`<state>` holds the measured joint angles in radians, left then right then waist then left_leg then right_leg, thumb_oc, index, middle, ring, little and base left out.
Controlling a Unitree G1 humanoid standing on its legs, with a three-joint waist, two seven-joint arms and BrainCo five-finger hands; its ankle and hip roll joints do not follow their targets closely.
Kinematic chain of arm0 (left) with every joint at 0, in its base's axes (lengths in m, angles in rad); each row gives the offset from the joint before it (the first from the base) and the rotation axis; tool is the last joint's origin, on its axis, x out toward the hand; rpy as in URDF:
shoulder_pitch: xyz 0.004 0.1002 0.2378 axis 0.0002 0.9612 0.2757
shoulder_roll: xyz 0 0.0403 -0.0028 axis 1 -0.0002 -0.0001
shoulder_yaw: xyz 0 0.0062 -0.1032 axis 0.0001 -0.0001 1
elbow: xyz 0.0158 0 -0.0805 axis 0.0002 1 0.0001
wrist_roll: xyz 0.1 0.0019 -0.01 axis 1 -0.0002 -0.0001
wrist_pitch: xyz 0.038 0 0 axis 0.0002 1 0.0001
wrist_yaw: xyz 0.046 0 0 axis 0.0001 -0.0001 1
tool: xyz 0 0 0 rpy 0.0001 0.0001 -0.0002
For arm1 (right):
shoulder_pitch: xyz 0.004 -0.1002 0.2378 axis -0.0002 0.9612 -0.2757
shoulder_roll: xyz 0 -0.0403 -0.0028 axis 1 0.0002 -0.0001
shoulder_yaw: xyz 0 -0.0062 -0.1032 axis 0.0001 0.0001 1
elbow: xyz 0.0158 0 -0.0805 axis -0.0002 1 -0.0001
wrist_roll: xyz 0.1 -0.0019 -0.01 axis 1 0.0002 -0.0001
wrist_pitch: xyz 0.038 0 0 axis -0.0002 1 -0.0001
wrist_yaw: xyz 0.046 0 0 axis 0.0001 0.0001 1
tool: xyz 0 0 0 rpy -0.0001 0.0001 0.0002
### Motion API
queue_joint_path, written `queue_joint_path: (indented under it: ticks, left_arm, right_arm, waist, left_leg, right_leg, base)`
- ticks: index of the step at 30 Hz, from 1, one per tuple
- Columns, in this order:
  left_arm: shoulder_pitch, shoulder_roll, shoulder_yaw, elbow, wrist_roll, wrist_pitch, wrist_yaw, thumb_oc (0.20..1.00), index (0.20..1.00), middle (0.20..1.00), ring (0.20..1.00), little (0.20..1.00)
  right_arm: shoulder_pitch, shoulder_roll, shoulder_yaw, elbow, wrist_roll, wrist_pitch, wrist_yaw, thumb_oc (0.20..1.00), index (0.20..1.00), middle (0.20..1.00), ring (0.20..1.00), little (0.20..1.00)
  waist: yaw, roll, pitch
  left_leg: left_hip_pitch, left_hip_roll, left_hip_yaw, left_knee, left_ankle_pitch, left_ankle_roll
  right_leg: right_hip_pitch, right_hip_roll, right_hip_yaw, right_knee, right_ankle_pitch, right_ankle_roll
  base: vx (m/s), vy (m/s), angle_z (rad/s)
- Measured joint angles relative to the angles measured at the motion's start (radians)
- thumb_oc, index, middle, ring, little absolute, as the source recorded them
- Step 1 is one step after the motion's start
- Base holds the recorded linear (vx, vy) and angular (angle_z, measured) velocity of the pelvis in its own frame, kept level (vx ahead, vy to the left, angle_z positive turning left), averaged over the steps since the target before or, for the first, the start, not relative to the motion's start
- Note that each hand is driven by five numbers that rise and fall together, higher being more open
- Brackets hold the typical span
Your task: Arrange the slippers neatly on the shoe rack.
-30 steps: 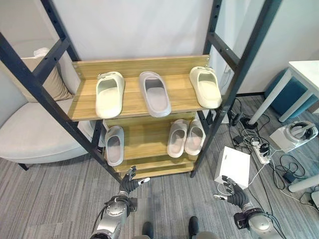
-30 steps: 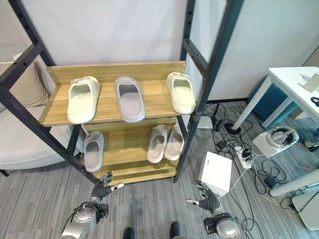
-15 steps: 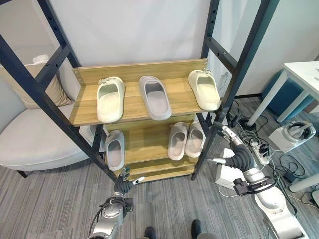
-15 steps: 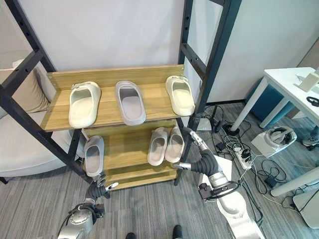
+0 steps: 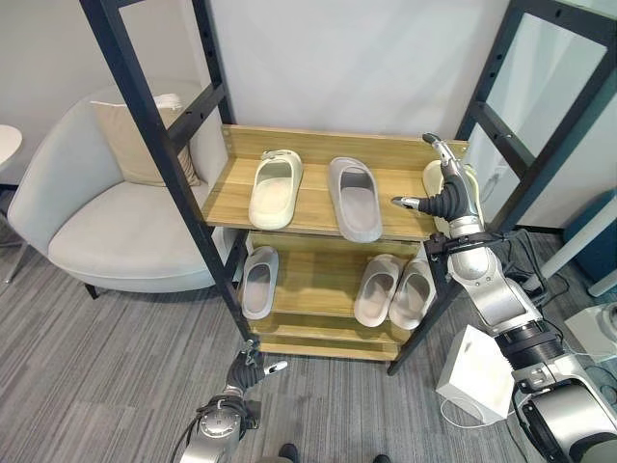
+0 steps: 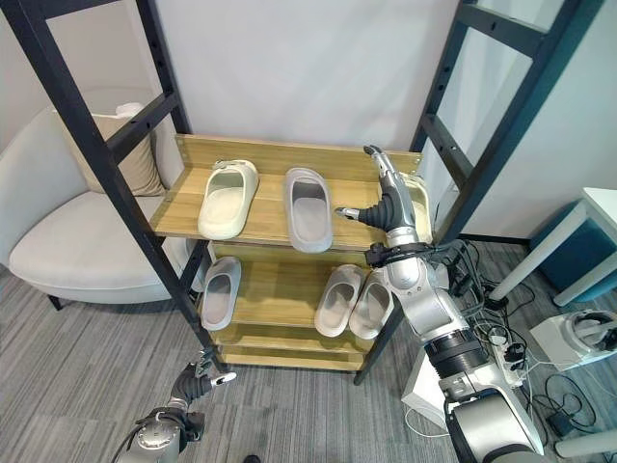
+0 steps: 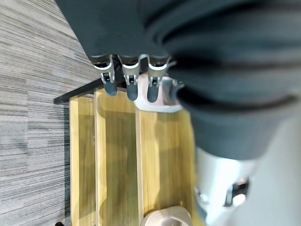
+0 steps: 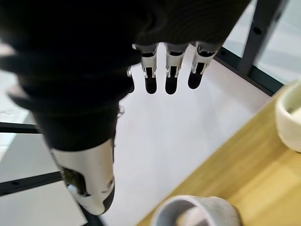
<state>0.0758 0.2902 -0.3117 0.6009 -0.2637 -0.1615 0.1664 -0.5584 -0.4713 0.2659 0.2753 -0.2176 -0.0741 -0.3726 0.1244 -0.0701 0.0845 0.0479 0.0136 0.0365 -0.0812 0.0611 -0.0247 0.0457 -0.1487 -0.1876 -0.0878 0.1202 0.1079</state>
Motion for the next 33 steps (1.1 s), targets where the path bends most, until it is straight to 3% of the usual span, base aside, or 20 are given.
queue_joint_path:
  ticks: [7,11,16,21,33]
  left_arm:
    - [-0.007,-0.002,-0.003,0.000,0.000,0.000,-0.001,1.000,1.000,1.000,1.000,1.000]
    - [-0.033,0.001,-0.008,0.002,-0.028,0.000,0.000,1.000,1.000,1.000,1.000,1.000]
    - [-0.069,0.002,-0.024,0.006,-0.040,-0.001,0.004,1.000,1.000,1.000,1.000,1.000]
    - [-0.092,0.003,-0.033,0.009,-0.041,-0.001,0.030,1.000,1.000,1.000,1.000,1.000]
    - [-0.060,-0.003,-0.028,-0.007,-0.039,0.003,0.033,1.000,1.000,1.000,1.000,1.000]
  right_arm:
    - [-0.082,0.003,0.009,0.170,0.031,0.032,-0.015,1.000,1.000,1.000,1.000,1.000]
    - [-0.222,0.004,0.089,0.349,0.085,0.040,-0.017,1.000,1.000,1.000,1.000,1.000]
    - [-0.335,0.009,0.119,0.433,0.105,0.043,-0.018,1.000,1.000,1.000,1.000,1.000]
    - [-0.338,0.050,0.117,0.398,0.121,0.055,-0.021,1.000,1.000,1.000,1.000,1.000]
    - [-0.206,0.060,0.061,0.025,0.079,0.080,-0.062,1.000,1.000,1.000,1.000,1.000]
  waist:
    - [0.007,0.011,0.045]
    - [0.019,0.018,0.066]
    - [0.031,0.015,0.071]
    - [0.029,0.017,0.073]
    - [0.008,0.024,0.073]
  left_leg:
    - [-0.020,0.000,-0.007,0.000,0.002,-0.001]
    - [-0.037,0.001,-0.015,0.000,0.004,-0.003]
    - [-0.068,0.000,-0.028,0.001,0.014,-0.002]
    - [-0.065,0.000,-0.027,0.000,0.014,-0.002]
    - [-0.026,0.002,-0.022,0.000,0.014,-0.002]
  right_leg:
    - [-0.017,0.000,-0.007,0.000,0.000,-0.001]
    - [-0.031,0.002,-0.010,0.000,0.000,-0.001]
    - [-0.053,0.001,-0.029,0.001,0.000,-0.001]
    - [-0.051,0.001,-0.028,0.004,0.000,-0.001]
    - [-0.014,0.001,-0.019,0.000,0.003,-0.007]
  base:
    - [0.00,0.004,0.01]
    - [0.00,0.009,0.02]
    - [0.00,0.015,0.11]
    - [0.02,0.004,-0.01]
    - [0.01,-0.002,-0.01]
